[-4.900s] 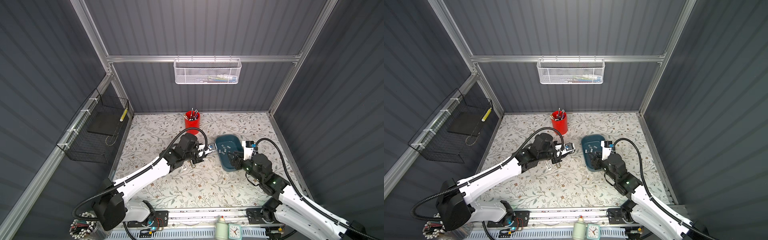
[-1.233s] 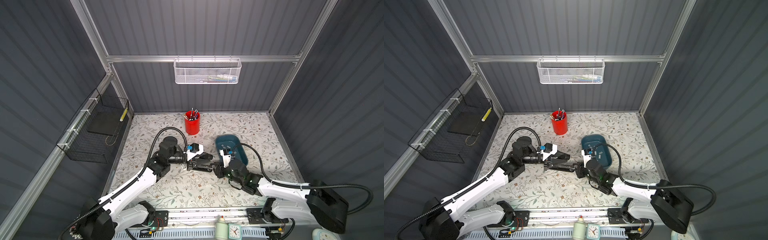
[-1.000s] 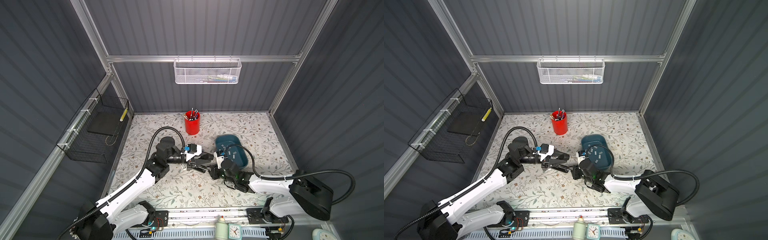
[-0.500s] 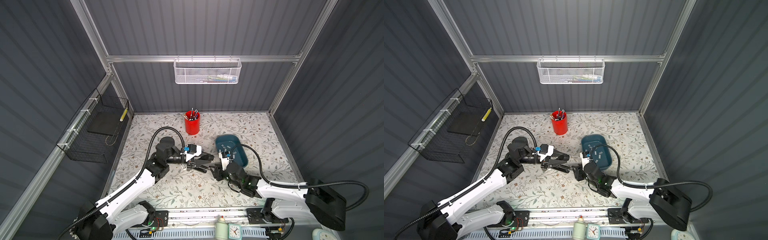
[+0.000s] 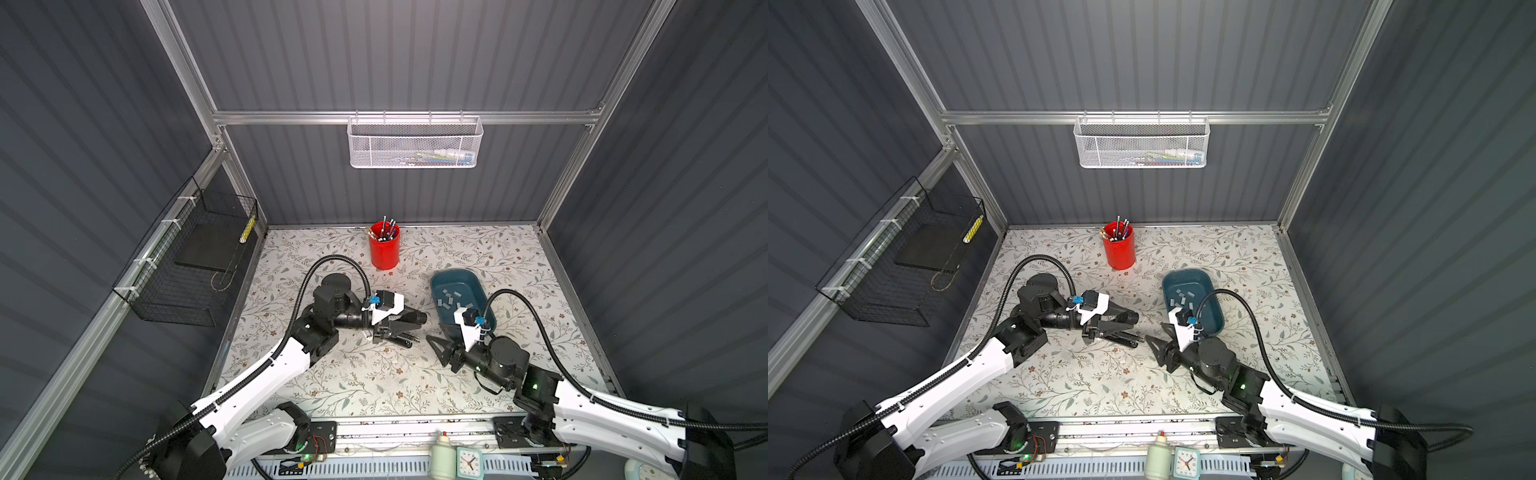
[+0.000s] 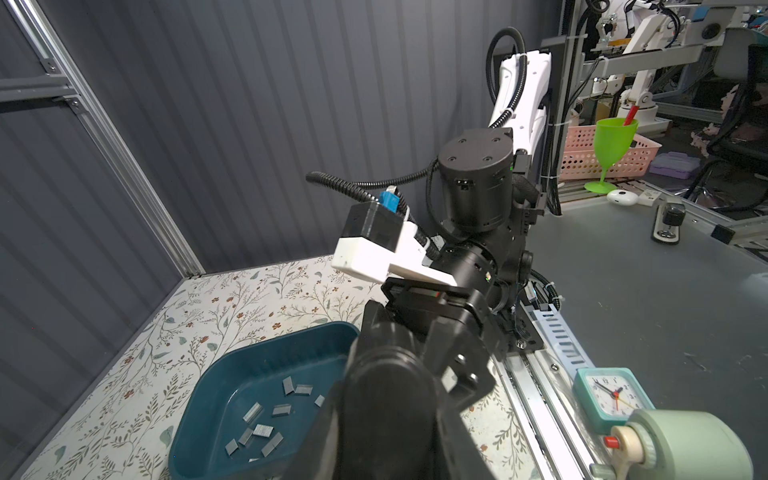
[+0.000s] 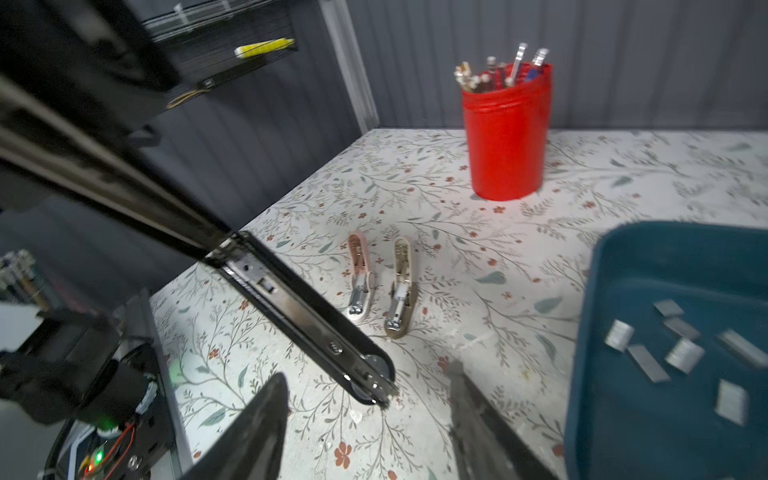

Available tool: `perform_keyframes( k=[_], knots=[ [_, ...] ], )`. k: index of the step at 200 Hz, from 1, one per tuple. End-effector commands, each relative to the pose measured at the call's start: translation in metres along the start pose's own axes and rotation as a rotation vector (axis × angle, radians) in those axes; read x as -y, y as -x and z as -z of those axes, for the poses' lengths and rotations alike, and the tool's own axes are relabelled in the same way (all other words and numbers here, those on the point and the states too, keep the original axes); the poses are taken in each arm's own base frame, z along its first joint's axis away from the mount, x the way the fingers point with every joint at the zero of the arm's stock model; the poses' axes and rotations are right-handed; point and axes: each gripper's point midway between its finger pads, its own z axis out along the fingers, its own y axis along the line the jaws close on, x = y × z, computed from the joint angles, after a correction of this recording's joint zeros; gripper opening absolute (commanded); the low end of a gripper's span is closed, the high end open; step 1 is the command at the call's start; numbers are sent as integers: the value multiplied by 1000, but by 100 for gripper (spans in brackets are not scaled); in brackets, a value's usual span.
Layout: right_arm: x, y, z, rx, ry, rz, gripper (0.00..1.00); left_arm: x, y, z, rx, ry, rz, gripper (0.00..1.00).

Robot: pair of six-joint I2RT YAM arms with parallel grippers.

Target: Load the staples into the stapler

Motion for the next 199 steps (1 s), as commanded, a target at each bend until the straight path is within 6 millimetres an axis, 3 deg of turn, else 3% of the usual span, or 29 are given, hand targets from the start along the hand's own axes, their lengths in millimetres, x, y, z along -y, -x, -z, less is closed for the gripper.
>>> perform_keyframes(
  k=[1,35,71,103,154,199],
  knots=[
    [-35,15,-17,12,124,126,67,7,30,-1,57,-51,-94,0],
    [-50,20,-45,22,172,141,59,18,33,-3,68,-93,-110,0],
    [-49,2,-71,-13,167,135,49,29,41,-2,104,-142,-120,0],
    [-58,-8,-81,-30,218,119,45,36,48,1,135,-163,-134,0],
    [-59,0,-58,56,255,124,52,35,46,1,122,-153,-145,0],
    [-49,-9,-25,102,249,149,65,35,42,1,106,-148,-158,0]
  ],
)
